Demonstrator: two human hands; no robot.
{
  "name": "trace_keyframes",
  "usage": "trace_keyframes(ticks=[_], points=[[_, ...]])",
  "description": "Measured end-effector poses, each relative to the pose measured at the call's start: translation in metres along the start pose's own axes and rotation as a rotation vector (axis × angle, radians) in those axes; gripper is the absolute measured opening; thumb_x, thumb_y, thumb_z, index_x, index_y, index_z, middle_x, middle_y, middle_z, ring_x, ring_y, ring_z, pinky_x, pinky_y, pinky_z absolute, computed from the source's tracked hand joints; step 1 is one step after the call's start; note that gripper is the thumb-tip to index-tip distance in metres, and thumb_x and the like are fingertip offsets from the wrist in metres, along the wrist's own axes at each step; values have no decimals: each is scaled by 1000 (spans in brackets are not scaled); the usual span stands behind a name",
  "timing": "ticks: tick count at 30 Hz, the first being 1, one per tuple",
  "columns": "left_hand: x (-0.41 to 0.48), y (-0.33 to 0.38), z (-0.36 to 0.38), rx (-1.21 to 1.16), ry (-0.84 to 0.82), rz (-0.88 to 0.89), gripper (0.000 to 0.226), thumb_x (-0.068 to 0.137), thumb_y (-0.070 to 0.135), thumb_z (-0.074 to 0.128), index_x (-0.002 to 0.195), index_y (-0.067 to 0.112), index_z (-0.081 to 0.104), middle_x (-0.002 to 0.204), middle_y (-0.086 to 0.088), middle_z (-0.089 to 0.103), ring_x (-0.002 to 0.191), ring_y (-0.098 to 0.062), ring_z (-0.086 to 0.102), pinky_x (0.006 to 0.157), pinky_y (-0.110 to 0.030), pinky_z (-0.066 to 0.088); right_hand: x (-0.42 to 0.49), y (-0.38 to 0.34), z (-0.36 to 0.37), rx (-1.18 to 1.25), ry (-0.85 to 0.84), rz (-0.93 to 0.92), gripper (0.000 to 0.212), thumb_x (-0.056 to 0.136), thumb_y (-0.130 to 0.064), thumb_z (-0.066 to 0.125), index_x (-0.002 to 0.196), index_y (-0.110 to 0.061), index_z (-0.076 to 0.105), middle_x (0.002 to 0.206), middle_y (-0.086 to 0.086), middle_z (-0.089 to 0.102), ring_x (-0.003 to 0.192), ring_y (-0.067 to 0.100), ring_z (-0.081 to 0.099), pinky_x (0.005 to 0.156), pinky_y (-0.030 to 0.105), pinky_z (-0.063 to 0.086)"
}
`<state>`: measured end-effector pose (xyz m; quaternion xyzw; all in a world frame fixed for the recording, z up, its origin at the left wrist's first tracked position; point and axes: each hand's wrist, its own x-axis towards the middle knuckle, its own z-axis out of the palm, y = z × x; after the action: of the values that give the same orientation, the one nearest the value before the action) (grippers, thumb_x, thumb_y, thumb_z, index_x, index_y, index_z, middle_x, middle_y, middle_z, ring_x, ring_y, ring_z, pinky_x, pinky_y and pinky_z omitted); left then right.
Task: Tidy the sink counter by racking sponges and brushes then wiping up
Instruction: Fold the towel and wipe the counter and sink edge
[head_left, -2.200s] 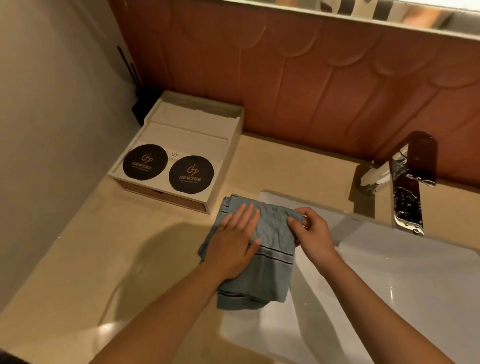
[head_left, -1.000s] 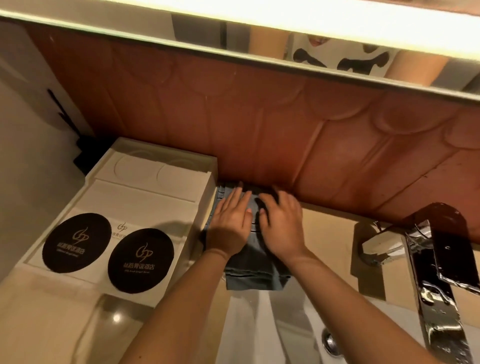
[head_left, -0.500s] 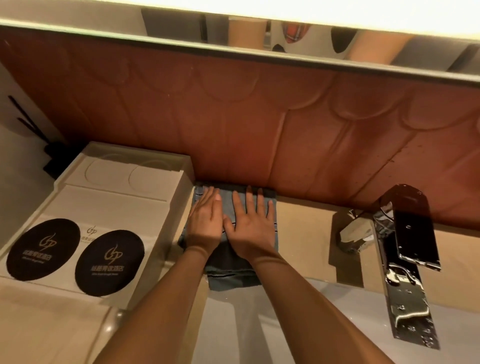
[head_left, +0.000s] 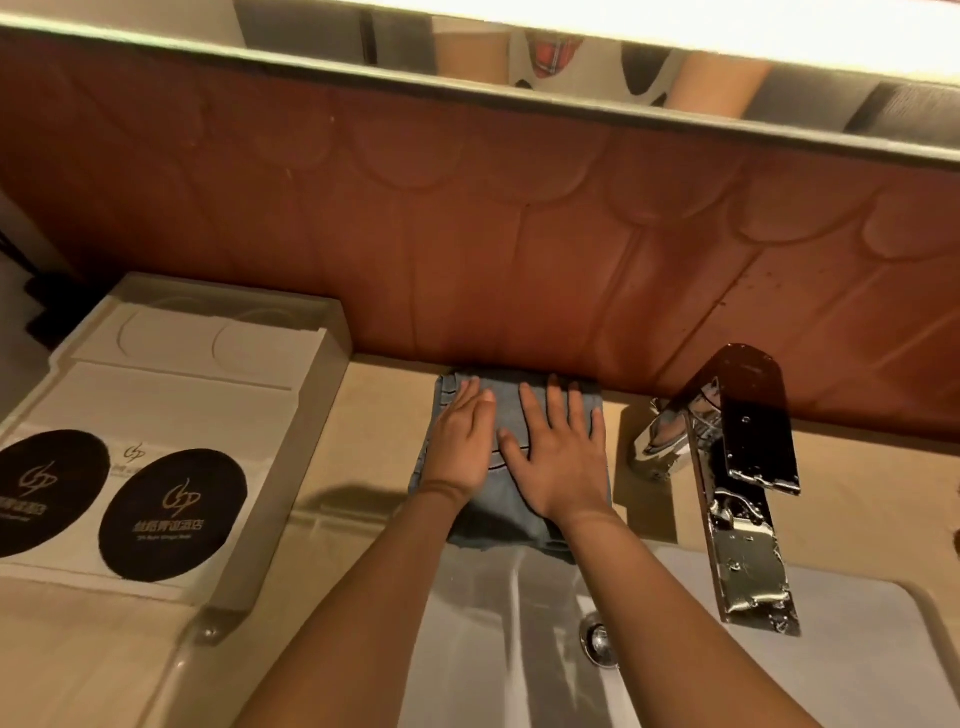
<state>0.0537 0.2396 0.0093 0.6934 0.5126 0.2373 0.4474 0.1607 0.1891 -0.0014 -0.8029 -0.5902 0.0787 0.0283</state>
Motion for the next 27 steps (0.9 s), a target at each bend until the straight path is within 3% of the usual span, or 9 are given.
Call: trace_keyframes(ticks=[6,9,13,16,18,23,25,27], points=[[-9,7,3,9,-139,18,44,102,20,25,143,7,31,156,-6,19,145,-13,12,112,-17,4,-14,5,0,11,-24,127,70,91,-59,16,149,-25,-3,158,8,-8,145,25,-12,116,42,-6],[-18,7,6,87,-193,52,44,102,19,24,144,6,27,156,-7,17,145,-13,10,112,-18,2,-24,8,-1,14,-48,155,78,83,-61,8,149,-22,-5,158,10,-10,145,26,-14,117,40,-6],[-31,0,9,235,-252,110,46,102,24,22,147,10,22,158,-4,9,145,-10,2,116,-23,-2,-47,9,-2,45,-91,162,74,91,-63,9,148,-20,-11,156,8,-17,143,22,-21,117,33,-3],[-48,-7,11,379,-273,158,49,102,29,19,149,15,15,159,1,-1,145,-8,-6,113,-22,-8,-65,13,0,12,-74,102,106,61,-78,-27,147,-17,-12,156,8,-17,143,20,-21,117,32,6],[-64,-11,13,439,-267,196,54,99,37,15,149,17,13,158,2,-4,145,-8,-8,110,-19,-11,-78,18,6,42,-28,76,114,54,-75,-36,148,-16,-8,157,9,-13,141,18,-21,116,32,6],[-87,-17,14,471,-276,292,78,80,54,5,149,20,14,158,5,0,144,-5,-6,107,-18,-11,-100,28,17,188,-2,-21,94,73,-75,-16,143,-13,-4,154,11,-8,141,19,-15,112,22,-16],[-94,-18,19,474,-244,329,87,73,59,1,148,20,17,158,4,5,145,-6,-2,109,-20,-10,-108,33,21,337,9,9,88,75,-78,-6,141,-20,-4,152,3,-11,142,18,-9,115,23,-8],[-101,-13,27,457,-223,348,81,78,56,13,144,14,31,155,-3,22,144,-14,17,112,-29,-1,-118,48,22,352,2,42,83,78,-77,0,144,-28,-5,154,-1,-10,145,18,-3,118,31,5]])
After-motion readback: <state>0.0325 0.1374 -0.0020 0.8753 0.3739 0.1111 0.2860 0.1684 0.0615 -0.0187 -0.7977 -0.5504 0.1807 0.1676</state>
